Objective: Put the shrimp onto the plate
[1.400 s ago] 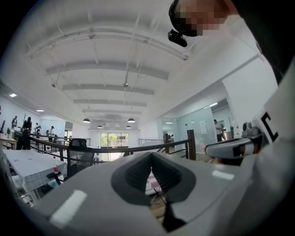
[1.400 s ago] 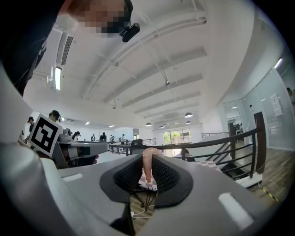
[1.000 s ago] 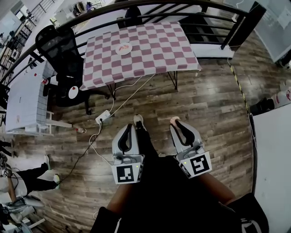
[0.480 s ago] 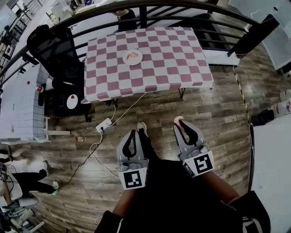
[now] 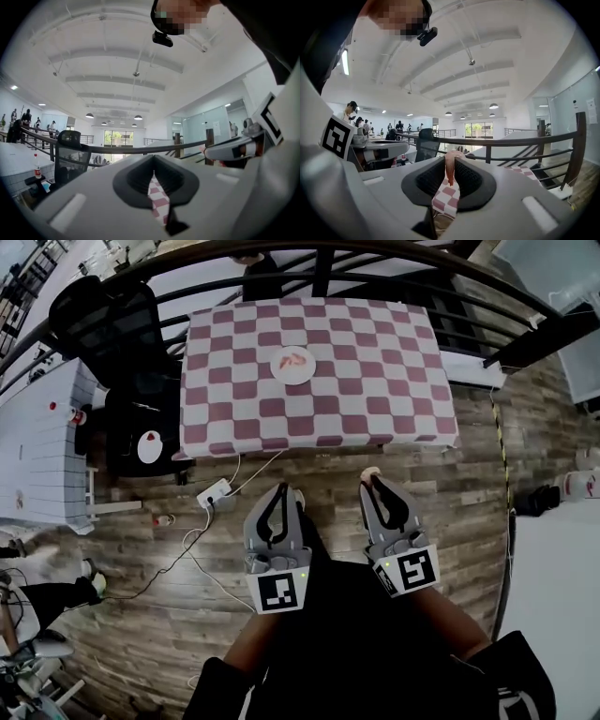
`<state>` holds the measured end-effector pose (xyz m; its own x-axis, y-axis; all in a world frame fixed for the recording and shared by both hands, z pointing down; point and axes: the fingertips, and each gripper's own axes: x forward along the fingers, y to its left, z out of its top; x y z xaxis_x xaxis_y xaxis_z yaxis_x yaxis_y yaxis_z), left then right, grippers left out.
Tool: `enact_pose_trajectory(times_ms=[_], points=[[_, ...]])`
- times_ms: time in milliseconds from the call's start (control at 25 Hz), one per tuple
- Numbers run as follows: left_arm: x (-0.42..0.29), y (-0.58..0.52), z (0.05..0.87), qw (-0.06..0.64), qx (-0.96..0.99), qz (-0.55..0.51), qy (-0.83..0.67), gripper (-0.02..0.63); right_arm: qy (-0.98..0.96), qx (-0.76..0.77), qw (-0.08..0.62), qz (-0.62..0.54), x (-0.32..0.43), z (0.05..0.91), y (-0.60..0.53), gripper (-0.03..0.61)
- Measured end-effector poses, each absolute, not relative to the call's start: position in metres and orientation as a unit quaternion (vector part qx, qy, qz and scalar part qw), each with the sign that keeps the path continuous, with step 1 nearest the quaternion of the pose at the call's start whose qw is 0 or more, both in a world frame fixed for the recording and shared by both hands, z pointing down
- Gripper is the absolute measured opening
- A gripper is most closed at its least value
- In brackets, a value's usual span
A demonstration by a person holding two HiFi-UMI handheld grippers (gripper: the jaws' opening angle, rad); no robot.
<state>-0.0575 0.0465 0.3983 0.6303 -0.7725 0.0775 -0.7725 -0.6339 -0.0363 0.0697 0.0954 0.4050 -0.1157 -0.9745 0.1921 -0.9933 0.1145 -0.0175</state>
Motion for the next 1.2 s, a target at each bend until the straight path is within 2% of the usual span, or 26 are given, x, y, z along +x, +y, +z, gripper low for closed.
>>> enact_pose_trajectory(times_ms=[600, 1040, 1200], points=[[-0.024, -0.084, 0.409, 0.005, 0.916, 0.078, -0.395, 0.009, -0.745, 0.658, 0.071, 0.086, 0.068, 0.413, -0.06, 0.063], [-0.038, -0.142, 0.417, 0.043, 0.891, 0.06, -0.449, 0.009, -0.749, 0.652, 0.073, 0.095, 0.076, 0.417, -0.111, 0.063], [-0.028, -0.151, 0.414, 0.024, 0.885, 0.064, -0.46, 0.009, -0.764, 0.632, 0.083, 0.104, 0.077, 0.417, -0.124, 0.063]])
